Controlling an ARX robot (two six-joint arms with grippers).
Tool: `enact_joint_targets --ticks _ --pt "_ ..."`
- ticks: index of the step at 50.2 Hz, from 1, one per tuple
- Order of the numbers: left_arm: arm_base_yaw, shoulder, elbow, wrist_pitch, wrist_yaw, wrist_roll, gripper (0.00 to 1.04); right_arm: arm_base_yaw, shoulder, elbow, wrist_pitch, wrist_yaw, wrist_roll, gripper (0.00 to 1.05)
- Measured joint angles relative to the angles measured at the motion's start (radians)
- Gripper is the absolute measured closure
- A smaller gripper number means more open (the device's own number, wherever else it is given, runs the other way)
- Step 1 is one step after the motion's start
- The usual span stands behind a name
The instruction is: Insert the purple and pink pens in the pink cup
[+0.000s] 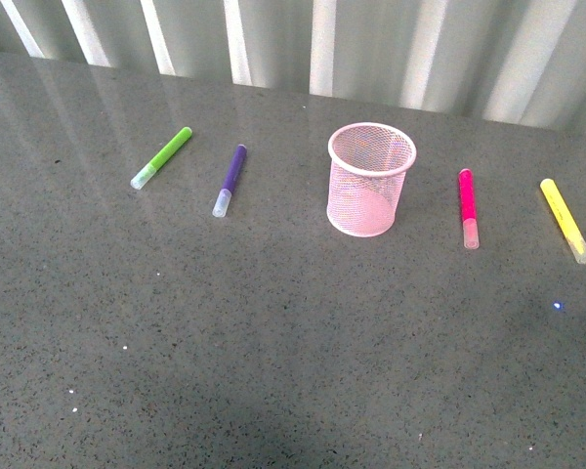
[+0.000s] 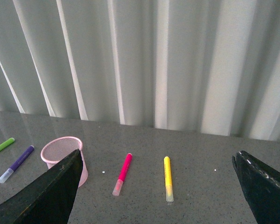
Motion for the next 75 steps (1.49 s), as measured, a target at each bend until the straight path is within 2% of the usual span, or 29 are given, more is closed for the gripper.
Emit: enact_joint_targets --ticks 75 --pt "0.0 0.0 0.0 0.0 0.0 0.0 0.07 0.0 0.0 0.0 0.0 0.0 0.0 0.07"
